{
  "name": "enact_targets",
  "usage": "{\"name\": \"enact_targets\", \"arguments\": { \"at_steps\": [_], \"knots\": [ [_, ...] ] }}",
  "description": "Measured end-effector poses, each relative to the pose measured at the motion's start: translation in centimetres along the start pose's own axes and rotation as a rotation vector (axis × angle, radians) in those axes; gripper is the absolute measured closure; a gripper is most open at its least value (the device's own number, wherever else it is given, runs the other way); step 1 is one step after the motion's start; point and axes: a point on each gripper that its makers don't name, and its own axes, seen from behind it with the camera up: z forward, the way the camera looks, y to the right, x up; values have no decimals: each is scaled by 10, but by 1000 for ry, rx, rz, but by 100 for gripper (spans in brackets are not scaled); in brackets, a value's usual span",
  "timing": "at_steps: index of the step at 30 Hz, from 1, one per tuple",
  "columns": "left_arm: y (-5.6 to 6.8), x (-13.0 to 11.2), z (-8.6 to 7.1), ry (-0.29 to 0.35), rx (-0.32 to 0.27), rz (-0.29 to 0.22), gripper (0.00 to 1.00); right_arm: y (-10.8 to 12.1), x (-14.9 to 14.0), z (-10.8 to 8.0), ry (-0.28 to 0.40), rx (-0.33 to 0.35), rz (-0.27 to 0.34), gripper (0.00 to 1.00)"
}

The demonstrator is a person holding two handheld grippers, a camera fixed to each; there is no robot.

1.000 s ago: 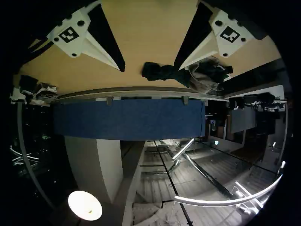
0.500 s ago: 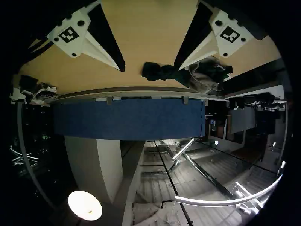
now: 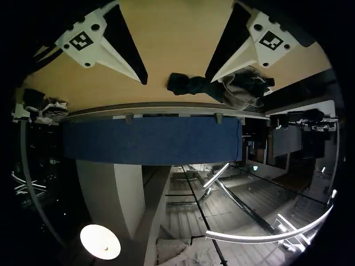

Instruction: Fold towel

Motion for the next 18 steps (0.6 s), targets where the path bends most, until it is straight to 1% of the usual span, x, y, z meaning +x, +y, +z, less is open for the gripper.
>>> {"name": "enact_targets", "arguments": {
  "at_steps": [18],
  "knots": [
    [-2, -2, 0, -1, 0, 0, 4, 0, 0, 1, 0, 0, 0, 0]
  ]
}}
